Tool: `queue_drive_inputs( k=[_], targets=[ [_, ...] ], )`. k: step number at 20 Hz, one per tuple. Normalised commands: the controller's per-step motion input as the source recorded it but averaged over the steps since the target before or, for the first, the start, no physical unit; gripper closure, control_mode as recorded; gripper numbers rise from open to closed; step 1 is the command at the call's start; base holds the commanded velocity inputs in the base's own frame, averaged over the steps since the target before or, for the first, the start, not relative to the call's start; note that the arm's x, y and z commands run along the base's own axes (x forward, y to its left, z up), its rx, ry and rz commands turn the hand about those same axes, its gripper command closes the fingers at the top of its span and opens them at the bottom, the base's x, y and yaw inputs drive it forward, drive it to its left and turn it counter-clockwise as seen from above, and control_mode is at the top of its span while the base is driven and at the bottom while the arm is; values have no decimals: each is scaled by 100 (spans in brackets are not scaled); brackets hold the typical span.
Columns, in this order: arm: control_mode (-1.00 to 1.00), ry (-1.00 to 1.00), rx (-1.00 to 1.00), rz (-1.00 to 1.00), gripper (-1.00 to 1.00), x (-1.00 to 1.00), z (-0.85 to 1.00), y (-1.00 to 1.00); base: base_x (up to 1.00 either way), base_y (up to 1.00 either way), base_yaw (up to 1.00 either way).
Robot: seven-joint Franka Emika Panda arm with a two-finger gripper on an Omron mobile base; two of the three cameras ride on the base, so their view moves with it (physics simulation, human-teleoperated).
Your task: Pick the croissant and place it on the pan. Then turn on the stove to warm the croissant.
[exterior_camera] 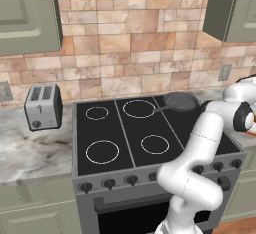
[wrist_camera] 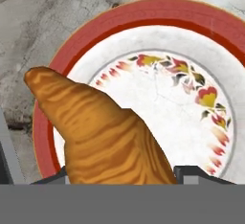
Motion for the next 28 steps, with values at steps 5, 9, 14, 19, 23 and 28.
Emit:
queue_drive_inputs(
  k=[5,9,14,19,23,28],
  targets=[
    [-100,-7,0,0,100,-45,67,0,0,0,0],
    [-100,-1,-1,0,100,-53,46,24,0,0,0],
    [-100,0,-6,0,100,-50,40,53,0,0,0],
    [-100,0,-12,0,100,-42,47,75,0,0,0],
    [-100,0,-14,0,100,-36,34,86,0,0,0],
    [-100,0,-14,0,100,-33,29,83,0,0,0]
  ],
)
